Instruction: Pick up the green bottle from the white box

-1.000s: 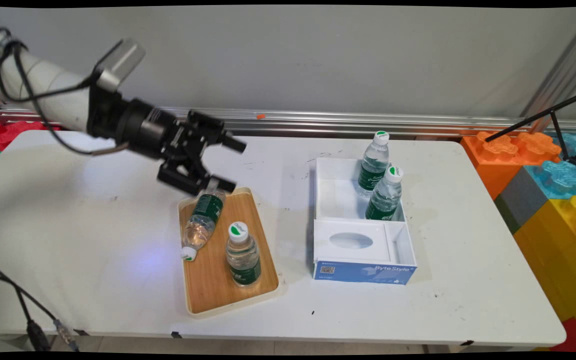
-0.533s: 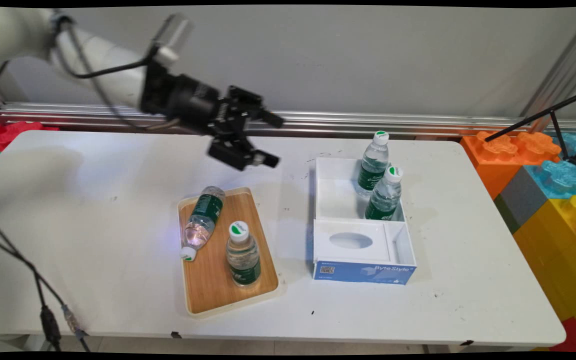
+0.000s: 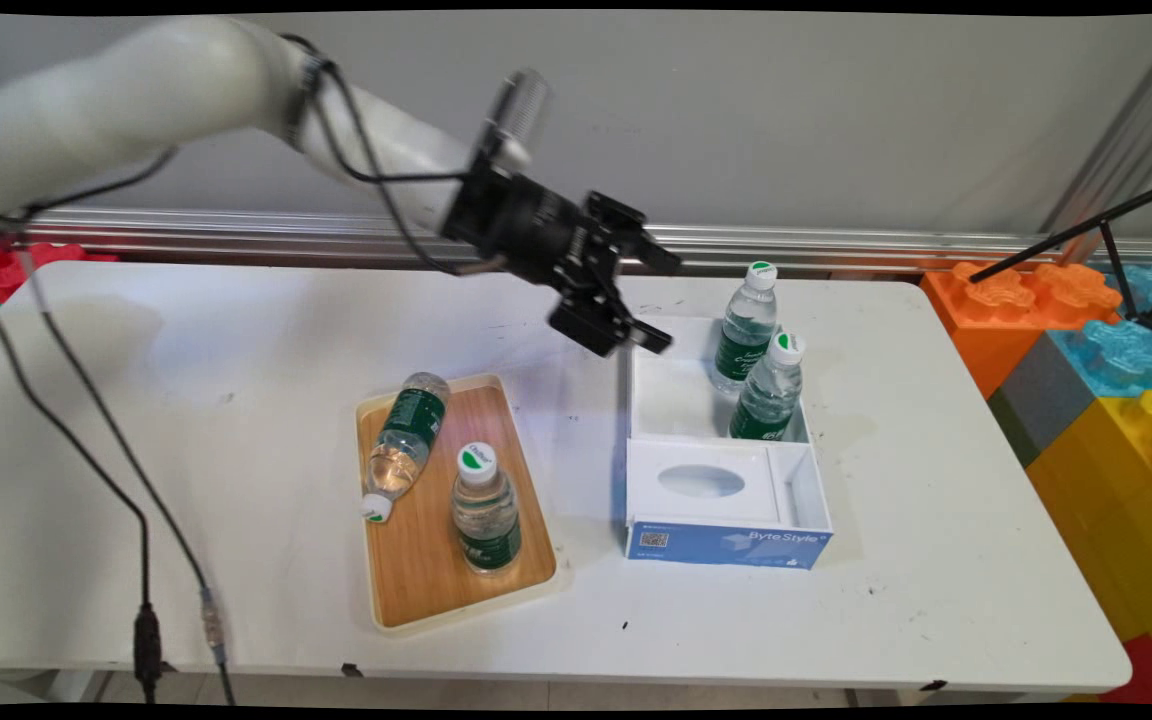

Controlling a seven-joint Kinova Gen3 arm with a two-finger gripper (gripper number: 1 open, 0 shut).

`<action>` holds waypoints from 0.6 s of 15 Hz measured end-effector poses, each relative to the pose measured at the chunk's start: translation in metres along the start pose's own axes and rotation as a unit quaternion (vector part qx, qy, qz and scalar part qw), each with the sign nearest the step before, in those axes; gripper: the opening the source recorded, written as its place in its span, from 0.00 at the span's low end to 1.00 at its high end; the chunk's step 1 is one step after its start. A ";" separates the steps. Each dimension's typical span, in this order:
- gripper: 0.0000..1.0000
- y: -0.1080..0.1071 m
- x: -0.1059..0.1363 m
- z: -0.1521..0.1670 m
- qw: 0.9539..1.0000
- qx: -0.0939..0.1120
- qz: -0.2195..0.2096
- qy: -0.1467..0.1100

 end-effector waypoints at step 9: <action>1.00 -0.029 -0.034 0.103 1.000 -0.019 -0.010 -0.007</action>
